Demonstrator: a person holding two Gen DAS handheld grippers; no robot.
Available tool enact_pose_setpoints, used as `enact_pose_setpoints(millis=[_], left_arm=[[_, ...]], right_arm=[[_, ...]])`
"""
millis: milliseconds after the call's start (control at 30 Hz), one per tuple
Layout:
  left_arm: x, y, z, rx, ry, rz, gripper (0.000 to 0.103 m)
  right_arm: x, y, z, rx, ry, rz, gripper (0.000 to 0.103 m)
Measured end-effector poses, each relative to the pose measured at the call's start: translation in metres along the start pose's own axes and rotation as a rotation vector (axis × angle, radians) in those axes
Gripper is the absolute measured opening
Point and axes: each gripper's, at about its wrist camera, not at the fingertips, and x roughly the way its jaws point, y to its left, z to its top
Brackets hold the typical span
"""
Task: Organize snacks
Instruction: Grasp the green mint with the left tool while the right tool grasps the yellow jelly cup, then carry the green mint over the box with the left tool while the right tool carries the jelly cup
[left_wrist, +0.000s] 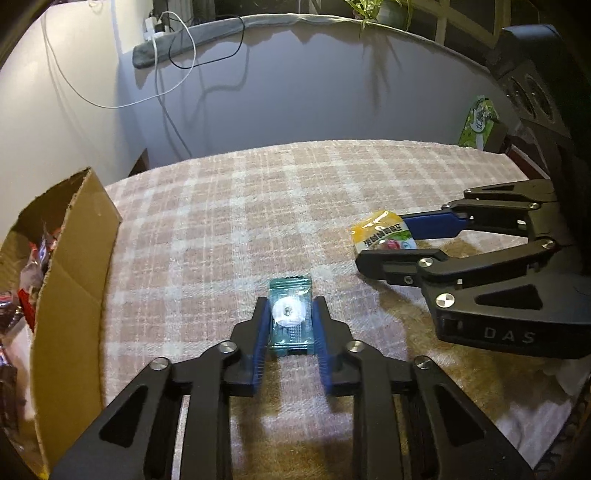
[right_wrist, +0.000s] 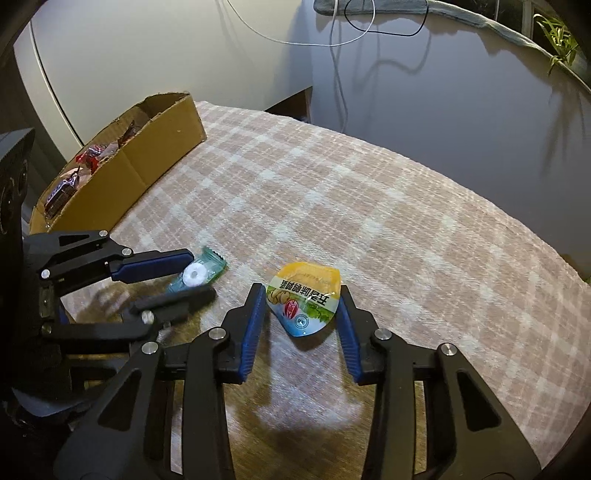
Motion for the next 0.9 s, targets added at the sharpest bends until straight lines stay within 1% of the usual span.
enact_pose_setpoints(millis=[267, 400, 667, 900], left_arm=[[-0.005, 0.005, -0.003, -0.024, -0.019, 0.001, 0.018], [-0.018, 0.008, -0.006, -0.038, -0.042, -0.004, 0.018], [-0.057, 0.02, -0.002, -0.077, -0.119, -0.017, 0.018], [-0.092, 0.047, -0.006, -0.12, -0.186, 0.001, 0.018]], right_arm=[[-0.01, 0.001, -0.005, 0.009, -0.028, -0.002, 0.039], [-0.018, 0.002, -0.008, 0.013, -0.043, -0.006, 0.039], [-0.049, 0.012, -0.004, 0.015, -0.098, 0.0, 0.039], [-0.078, 0.04, 0.01, -0.008, -0.152, 0.023, 0.039]])
